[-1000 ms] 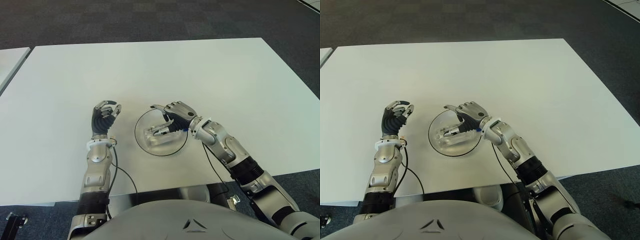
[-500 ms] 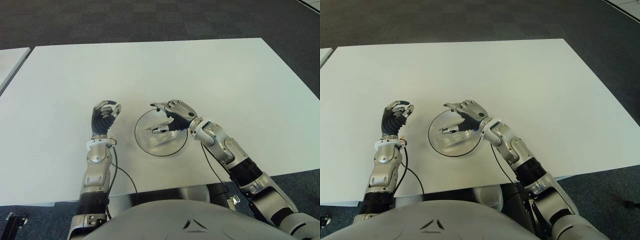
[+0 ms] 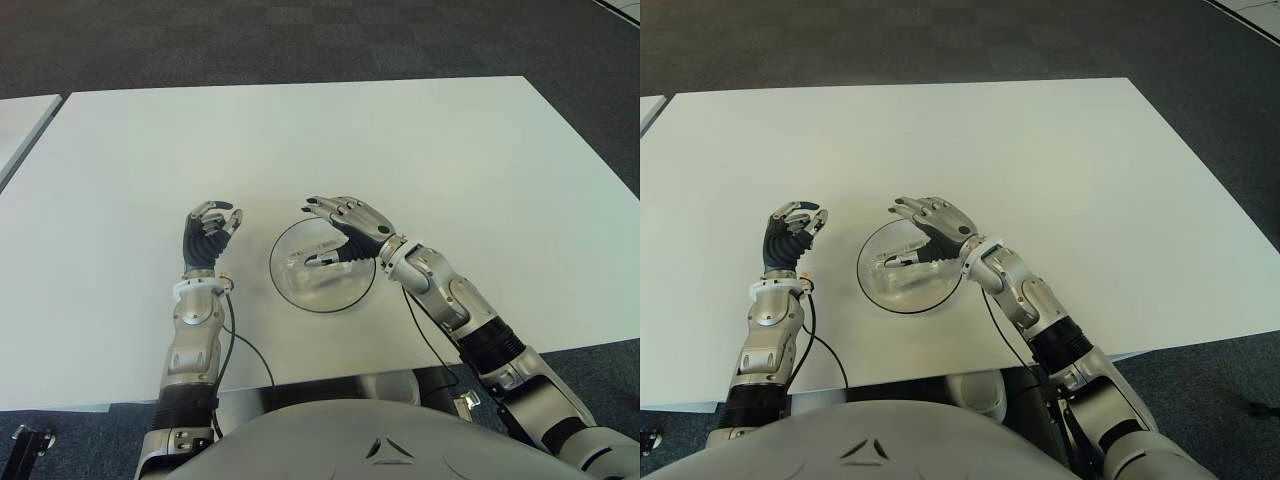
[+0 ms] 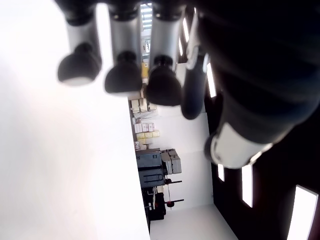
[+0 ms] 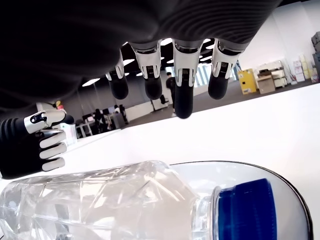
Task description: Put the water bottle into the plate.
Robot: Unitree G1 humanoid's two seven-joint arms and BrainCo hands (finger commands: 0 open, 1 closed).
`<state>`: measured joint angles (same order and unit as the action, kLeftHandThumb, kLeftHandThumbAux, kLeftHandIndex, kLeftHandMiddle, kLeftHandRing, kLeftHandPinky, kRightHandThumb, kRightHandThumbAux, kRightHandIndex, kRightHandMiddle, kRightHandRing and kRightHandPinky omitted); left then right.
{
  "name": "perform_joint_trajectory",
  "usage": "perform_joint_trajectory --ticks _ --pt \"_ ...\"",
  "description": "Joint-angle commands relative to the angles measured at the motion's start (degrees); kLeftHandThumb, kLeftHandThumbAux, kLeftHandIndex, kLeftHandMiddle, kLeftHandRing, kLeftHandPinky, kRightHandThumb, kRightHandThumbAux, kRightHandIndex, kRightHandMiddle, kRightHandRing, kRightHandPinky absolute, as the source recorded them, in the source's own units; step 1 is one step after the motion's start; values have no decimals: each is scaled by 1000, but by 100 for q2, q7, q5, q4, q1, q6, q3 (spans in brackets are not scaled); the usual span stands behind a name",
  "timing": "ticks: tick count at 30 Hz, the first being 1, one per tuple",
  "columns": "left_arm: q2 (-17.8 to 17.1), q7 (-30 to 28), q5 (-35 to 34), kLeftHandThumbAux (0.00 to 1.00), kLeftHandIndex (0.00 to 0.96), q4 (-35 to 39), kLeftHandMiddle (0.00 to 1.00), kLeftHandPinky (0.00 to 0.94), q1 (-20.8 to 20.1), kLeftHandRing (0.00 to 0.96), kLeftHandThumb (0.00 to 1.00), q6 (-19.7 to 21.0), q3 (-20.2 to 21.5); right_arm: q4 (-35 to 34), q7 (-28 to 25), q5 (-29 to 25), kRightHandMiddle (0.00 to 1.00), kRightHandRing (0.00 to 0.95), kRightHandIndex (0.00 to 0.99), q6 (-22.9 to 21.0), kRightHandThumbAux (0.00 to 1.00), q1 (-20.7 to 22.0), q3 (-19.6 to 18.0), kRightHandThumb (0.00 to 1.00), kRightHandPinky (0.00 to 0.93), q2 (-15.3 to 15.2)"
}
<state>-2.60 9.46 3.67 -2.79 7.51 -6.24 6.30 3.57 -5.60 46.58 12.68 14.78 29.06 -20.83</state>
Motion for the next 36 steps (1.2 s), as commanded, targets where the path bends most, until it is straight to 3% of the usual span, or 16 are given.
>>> perform_joint_trajectory --ticks 1,8,13,15,16,18,23,28,31,36 --pt "6 -24 29 716 439 13 825 834 52 834 713 149 -7 -27 345 -68 0 0 0 -110 160 -193 -161 507 0 173" --pt "-7 -24 38 717 438 37 815 817 62 821 712 240 -8 -35 1074 -203 0 0 0 1 426 -350 -522 262 0 300" --pt "30 16 40 716 438 42 815 819 72 821 713 200 -5 285 1950 -843 0 0 0 387 575 -488 -897 197 101 801" --pt "39 14 30 716 438 46 814 821 76 820 713 189 -5 413 2146 -1040 0 3 0 561 639 -494 -997 206 124 905" --pt "44 1 17 716 438 50 813 821 79 820 713 175 -8 589 2392 -1292 0 4 0 755 664 -512 -1121 210 133 1098" --pt "47 -26 -9 716 439 55 811 819 81 818 713 154 -14 889 2745 -1619 41 66 36 1046 734 -517 -1295 278 191 1370" --pt "32 -103 -73 716 439 75 805 805 100 809 713 122 -29 1625 3335 -1984 135 175 120 1446 851 -392 -1632 410 280 1701" --pt "10 -75 -18 716 439 100 804 800 114 806 712 147 -51 1985 3649 -2183 225 244 197 1553 968 -306 -1910 471 314 1900" --pt "-2 -72 5 716 438 123 804 809 120 808 712 192 -60 2130 3676 -2307 281 293 254 1554 988 -268 -2046 537 366 1937" --pt "-9 -65 38 717 438 174 806 819 147 813 711 202 -83 2170 3493 -2581 348 371 313 1355 997 -262 -2233 555 455 2015"
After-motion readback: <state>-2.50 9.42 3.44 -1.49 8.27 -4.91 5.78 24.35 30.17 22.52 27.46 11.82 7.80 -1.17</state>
